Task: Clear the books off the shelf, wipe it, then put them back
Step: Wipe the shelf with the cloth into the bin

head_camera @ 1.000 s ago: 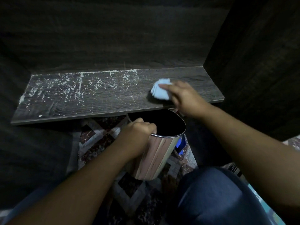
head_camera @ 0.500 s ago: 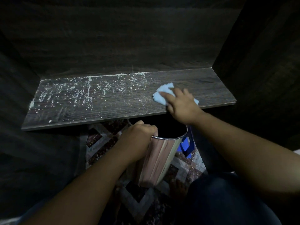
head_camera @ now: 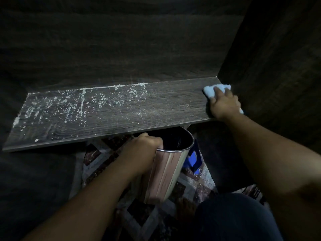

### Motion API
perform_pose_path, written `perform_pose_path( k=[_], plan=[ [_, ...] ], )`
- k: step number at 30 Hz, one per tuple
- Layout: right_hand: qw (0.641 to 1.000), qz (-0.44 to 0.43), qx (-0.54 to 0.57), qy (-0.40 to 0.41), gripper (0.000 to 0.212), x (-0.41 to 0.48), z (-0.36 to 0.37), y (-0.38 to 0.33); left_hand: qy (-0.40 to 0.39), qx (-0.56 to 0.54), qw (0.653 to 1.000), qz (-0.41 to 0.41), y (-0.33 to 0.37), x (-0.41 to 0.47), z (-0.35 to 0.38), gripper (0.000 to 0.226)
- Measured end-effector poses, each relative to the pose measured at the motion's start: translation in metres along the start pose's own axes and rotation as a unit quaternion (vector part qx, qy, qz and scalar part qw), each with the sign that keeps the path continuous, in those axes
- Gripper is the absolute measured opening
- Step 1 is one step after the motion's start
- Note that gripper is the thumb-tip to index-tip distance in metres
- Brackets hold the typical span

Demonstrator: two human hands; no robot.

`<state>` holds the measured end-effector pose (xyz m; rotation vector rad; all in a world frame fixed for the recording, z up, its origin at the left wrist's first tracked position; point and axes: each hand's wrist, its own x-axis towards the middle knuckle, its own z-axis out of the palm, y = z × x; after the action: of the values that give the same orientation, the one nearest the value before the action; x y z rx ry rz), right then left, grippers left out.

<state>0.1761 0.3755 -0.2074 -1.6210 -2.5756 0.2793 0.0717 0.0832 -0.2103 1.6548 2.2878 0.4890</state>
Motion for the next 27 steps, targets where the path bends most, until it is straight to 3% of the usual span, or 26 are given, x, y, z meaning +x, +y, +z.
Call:
perform_pose_path(
  k=[3, 8, 11, 13, 16, 19, 23, 27],
  plan=[
    [0.997, -0.068, -0.032, 0.009, 0.057, -0.016, 0.016, -0.031, -0.001, 0.006, 1.0, -0.007, 0.002, 0.004, 0.0, 0.026],
    [0.949, -0.297, 0.1, -0.03, 0.055, -0.04, 0.023, -0.054, 0.001, 0.006, 1.0, -0.006, 0.012, 0.011, -0.001, 0.033],
    [0.958, -0.22, 0.179, 0.048, 0.052, -0.013, 0.003, -0.041, -0.004, 0.017, 1.0, -0.01, 0.017, 0.015, 0.001, 0.03],
    [0.978, -0.123, 0.125, 0.112, 0.051, 0.017, -0.012, -0.028, -0.006, 0.019, 1.0, -0.021, 0.017, 0.018, 0.002, 0.025],
    [0.997, -0.023, 0.03, 0.065, 0.052, 0.049, -0.019, -0.015, -0.01, 0.013, 0.999, -0.03, 0.016, 0.019, 0.001, 0.021],
    [1.0, -0.02, -0.01, -0.006, 0.056, 0.056, -0.003, -0.03, -0.013, 0.003, 0.999, -0.029, 0.015, 0.02, -0.001, 0.018],
    [0.999, -0.02, -0.004, -0.027, 0.06, 0.037, 0.013, -0.083, -0.017, 0.0, 0.999, -0.032, 0.011, 0.016, -0.001, 0.017],
    [0.996, -0.077, 0.008, -0.035, 0.058, 0.01, 0.023, -0.123, -0.013, 0.005, 0.999, -0.035, 0.011, 0.008, -0.003, 0.023]
  ],
)
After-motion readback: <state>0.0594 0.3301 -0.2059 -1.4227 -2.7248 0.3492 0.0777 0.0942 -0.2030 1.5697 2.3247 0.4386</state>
